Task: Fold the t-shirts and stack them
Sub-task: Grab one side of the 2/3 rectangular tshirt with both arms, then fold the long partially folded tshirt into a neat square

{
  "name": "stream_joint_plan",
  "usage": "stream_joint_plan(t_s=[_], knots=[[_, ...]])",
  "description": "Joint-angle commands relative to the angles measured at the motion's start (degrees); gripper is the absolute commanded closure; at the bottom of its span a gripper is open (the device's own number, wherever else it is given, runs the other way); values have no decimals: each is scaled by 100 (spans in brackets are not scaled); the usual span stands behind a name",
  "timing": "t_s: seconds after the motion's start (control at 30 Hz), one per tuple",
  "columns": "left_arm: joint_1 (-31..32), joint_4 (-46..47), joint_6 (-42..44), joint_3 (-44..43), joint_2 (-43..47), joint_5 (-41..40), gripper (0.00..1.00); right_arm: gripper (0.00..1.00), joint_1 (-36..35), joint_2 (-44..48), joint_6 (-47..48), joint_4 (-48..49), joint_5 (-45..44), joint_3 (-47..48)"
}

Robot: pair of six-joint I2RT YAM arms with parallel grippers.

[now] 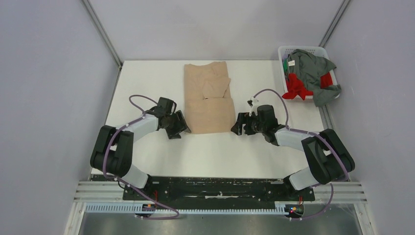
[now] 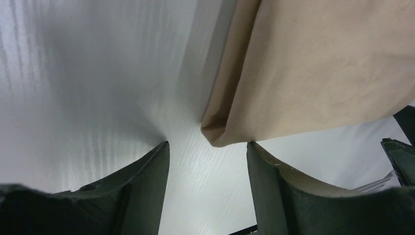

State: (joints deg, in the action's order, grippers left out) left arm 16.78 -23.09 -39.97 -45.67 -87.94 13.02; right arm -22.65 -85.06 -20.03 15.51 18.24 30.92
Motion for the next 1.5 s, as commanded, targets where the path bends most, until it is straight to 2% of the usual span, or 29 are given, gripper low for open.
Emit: stream_joint_plan(t_s=[0.0, 0.1, 0.3, 0.47, 0.53, 0.6, 0.63, 0.67, 0.73, 0.83, 0.97, 1.07, 1.17, 1.33, 1.47], knots=[[56, 647, -255, 27, -249, 485, 37, 24, -23, -122, -187, 316, 100, -22], [63, 669, -263, -12, -432, 433, 44, 28, -37, -227, -248, 425, 100, -63], [62, 756, -256, -106, -822, 408, 67, 38, -85, -493, -352, 690, 180, -77], [62, 726, -211, -212, -1076, 340, 85, 51, -133, -820, -535, 905, 229, -12], [58, 674, -183, -234, -1094, 206, 97, 62, -147, -879, -545, 937, 204, 3], [63, 633, -133, -252, -1077, 121, 98, 80, -159, -962, -508, 987, 186, 36], [62, 591, -139, -249, -1032, 67, 98, 93, -161, -1000, -482, 933, 209, 73], [66, 501, -140, -249, -946, 3, 98, 100, -160, -1009, -477, 856, 316, 110], [125, 296, -94, -190, -628, -246, 98, 100, -218, -829, -419, 658, 460, 74], [298, 8, -86, 129, 98, -720, 98, 100, -375, -68, -102, 170, 335, -140], [557, -598, -381, 646, 1147, -830, 98, 100, -635, 1069, 158, -729, 395, -613], [1180, -1282, -873, 993, 2202, -1105, 98, 100, -1161, 2099, 176, -1437, 466, -1138], [1621, -1859, -1359, 1144, 3277, -1097, 98, 100, -1358, 3008, -8, -2024, 835, -1438], [1768, -2465, -1563, 877, 4307, -812, 98, 100, -1365, 4150, 238, -2725, 841, -861], [1773, -2517, -1369, 394, 4329, -997, 98, 100, -1283, 4074, 438, -2623, 563, -509]])
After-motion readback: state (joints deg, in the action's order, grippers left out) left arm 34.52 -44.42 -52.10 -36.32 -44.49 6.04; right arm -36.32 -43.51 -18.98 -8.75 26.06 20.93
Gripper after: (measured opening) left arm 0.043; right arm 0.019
